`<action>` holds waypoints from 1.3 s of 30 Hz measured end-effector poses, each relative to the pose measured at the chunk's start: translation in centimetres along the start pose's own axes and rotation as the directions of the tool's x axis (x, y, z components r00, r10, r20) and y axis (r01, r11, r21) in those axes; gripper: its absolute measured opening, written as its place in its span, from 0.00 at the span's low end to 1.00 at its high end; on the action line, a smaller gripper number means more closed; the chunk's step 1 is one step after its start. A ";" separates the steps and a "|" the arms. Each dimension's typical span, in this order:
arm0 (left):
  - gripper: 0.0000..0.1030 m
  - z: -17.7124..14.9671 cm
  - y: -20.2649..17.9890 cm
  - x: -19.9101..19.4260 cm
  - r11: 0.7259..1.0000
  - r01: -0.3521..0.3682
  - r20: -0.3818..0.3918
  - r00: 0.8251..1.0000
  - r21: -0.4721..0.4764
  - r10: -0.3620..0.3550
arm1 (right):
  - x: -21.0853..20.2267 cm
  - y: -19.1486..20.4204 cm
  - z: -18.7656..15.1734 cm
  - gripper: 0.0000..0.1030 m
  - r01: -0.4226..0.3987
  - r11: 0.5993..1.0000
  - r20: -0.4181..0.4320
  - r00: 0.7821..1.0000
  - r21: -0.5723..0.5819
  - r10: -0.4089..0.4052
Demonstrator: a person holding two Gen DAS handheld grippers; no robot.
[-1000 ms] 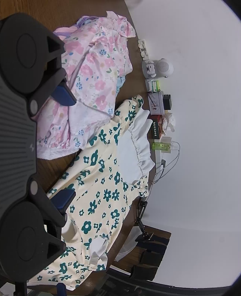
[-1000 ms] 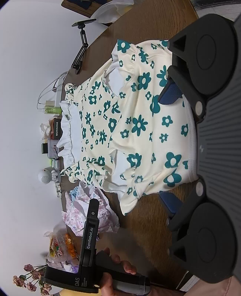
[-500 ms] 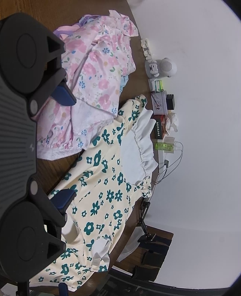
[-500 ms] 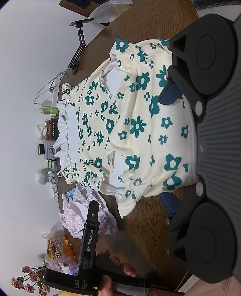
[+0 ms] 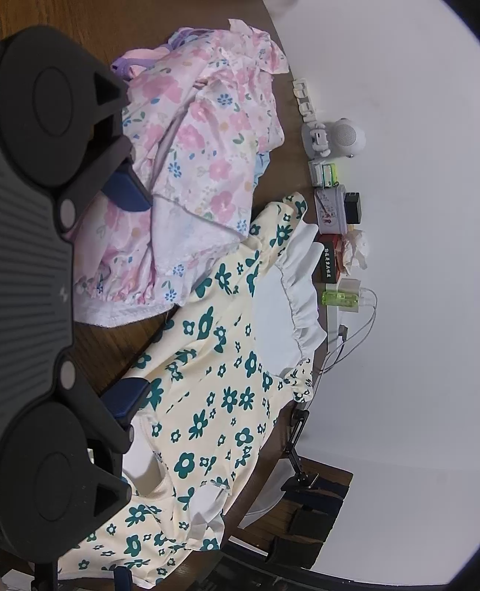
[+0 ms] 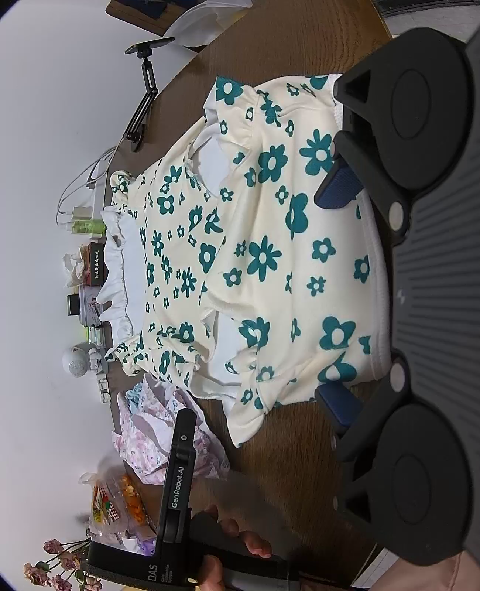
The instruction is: Fold clothes
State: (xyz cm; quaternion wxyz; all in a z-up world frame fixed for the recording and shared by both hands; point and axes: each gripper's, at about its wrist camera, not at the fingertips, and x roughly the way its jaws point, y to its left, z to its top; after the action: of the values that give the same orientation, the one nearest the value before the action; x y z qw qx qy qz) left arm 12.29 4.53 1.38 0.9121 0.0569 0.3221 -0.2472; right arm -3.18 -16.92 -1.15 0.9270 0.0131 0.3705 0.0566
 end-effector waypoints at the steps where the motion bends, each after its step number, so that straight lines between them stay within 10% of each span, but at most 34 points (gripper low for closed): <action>1: 0.94 0.0 0.0 0.0 1.000 0.000 -0.001 1.000 -0.001 0.000 | 0.0 0.0 0.0 1.00 0.000 1.000 -0.001 1.000 0.000 0.000; 39: 0.94 -0.8 -0.1 0.1 0.996 -0.087 -0.067 0.994 0.015 0.088 | 2.6 -0.7 1.9 1.00 -0.040 0.989 -0.101 0.995 -0.144 0.025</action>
State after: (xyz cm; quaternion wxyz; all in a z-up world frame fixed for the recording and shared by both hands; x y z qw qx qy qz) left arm 11.91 4.61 0.67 0.9103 0.0847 0.3484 -0.2068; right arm 0.09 -17.25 -1.55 0.9050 -0.0515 0.4105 0.0993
